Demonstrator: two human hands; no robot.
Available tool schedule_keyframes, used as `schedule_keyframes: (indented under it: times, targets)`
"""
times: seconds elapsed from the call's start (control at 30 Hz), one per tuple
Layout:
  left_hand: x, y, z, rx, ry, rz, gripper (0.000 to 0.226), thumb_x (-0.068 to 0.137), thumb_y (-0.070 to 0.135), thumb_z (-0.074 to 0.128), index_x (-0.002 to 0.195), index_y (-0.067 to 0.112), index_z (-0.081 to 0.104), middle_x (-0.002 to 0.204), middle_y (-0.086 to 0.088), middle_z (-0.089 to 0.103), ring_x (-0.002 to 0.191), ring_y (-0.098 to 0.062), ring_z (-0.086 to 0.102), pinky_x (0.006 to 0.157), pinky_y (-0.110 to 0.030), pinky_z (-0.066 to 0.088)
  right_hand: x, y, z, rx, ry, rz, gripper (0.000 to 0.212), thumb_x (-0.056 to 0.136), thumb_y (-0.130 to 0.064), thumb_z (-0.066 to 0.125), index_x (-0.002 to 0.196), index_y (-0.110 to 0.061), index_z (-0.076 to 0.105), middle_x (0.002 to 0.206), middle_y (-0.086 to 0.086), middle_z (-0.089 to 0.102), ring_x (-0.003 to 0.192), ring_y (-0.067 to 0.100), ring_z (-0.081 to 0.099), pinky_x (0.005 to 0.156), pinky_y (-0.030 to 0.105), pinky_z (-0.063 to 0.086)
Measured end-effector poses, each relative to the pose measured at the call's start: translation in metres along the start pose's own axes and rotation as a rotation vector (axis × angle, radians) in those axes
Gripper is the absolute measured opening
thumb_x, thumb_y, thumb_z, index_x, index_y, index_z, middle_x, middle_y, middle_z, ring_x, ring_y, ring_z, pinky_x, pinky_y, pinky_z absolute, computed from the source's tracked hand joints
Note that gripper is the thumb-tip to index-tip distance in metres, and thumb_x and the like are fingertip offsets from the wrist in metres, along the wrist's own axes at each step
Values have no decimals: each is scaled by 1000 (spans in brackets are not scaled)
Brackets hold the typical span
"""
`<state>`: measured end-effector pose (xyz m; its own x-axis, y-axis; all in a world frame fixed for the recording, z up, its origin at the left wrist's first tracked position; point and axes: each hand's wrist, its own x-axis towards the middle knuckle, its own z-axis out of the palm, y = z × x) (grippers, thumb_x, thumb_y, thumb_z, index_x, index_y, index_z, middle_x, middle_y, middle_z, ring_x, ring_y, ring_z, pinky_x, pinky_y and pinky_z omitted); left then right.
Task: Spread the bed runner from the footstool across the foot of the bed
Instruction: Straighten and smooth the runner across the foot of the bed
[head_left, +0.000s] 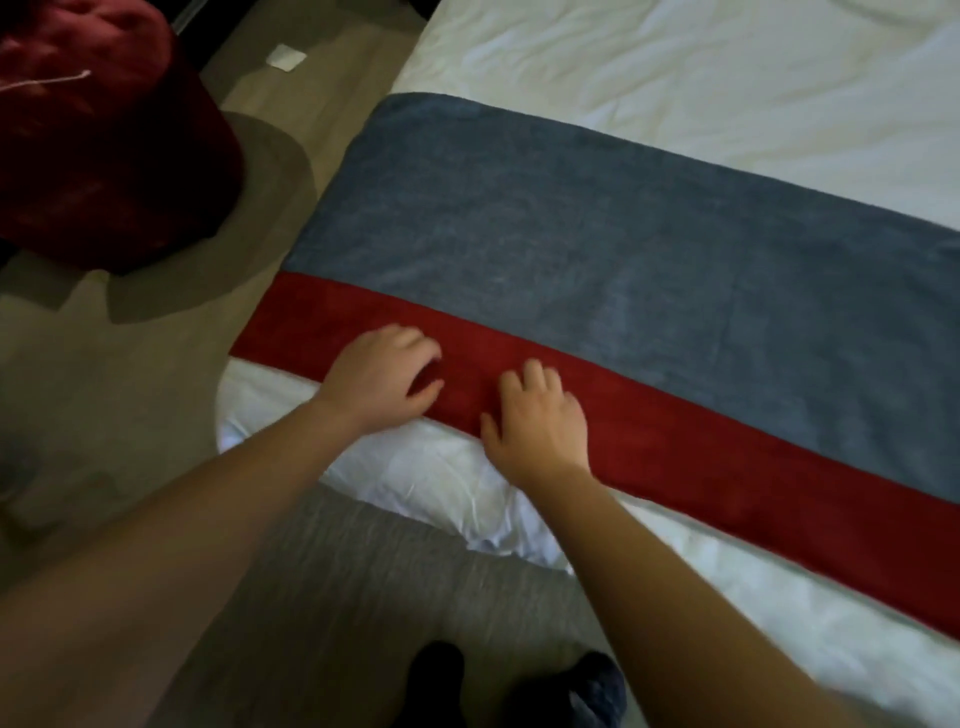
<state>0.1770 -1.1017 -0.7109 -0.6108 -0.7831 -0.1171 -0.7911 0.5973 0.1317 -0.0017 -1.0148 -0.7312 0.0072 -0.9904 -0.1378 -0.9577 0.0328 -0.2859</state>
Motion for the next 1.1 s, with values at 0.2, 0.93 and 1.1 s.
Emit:
schedule_keyframes:
  times: [0.2,0.93,1.1]
  targets:
    - [-33,13,23,40,-41,181,23,74,19,68,95,12,69,86,-4,64,77,-25,61,61,-36,51,-31,-7,22,-73,-12,-31,21,87,-24,51,107,-18,55,104,2,55,98,25,53,68,32,36]
    - [-25,143,41,118,59,360,12,61,10,79,66,16,69,62,2,61,55,-19,59,43,-26,44,-139,110,-5,-252,212,170,29,38,0,85,59,-9,67,57,6,57,51,27,58,34,25,37]
    - [-22,185,47,132,43,368,26,44,-3,79,53,13,61,52,-1,53,46,-20,53,42,-22,29,-167,142,-4,-217,199,140,31,33,1,86,53,-12,66,51,3,55,45,24,57,31,23,39]
